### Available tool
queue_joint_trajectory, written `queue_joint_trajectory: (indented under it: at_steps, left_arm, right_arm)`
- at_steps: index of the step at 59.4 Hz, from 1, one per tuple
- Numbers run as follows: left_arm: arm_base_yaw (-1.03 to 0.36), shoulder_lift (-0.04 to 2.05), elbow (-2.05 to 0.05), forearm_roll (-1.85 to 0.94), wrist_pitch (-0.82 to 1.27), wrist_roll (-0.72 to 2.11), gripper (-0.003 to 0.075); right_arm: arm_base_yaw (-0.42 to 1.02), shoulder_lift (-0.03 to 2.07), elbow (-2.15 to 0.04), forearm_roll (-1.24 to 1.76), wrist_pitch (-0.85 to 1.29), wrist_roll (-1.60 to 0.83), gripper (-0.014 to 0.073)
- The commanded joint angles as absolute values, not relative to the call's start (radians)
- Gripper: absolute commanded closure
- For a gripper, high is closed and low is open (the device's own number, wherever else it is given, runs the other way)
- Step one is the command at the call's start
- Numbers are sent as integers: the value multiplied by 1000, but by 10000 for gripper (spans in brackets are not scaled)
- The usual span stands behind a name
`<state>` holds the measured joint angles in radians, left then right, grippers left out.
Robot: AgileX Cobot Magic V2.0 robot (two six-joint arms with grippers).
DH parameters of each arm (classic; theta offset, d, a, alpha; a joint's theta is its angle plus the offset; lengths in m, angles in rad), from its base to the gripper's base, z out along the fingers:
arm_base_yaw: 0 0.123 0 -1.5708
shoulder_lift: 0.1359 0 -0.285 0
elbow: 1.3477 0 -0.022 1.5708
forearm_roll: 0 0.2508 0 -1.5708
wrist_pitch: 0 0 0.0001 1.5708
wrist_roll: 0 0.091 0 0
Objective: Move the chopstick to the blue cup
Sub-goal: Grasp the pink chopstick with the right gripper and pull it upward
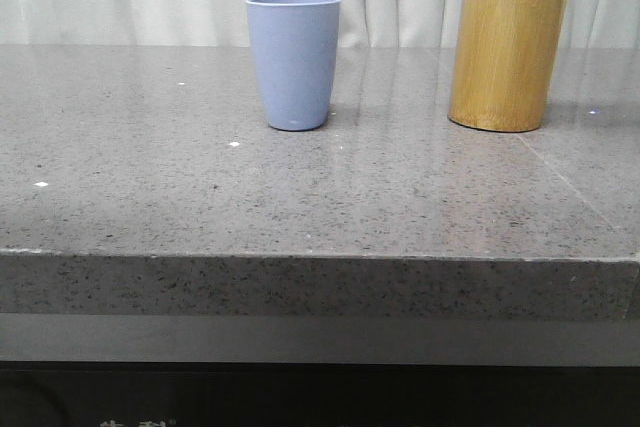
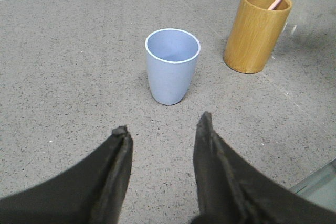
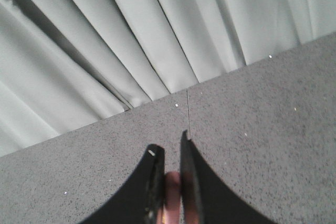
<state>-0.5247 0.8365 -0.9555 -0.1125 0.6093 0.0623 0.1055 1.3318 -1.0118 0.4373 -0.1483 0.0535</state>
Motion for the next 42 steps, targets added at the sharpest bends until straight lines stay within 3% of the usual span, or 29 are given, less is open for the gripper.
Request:
queue_joint_trajectory:
  at_steps: [1, 28, 42]
  left_arm:
    - [-523, 833, -982, -121, 531, 56, 440]
    - [-523, 833, -982, -118, 531, 56, 440]
    - [-523, 833, -982, -115, 531, 56, 440]
  right_arm:
    - [107, 1303, -1085, 360, -178, 50, 632]
    - [113, 1303, -1534, 80, 248, 50, 663]
    - [232, 1302, -1717, 80, 314, 42, 663]
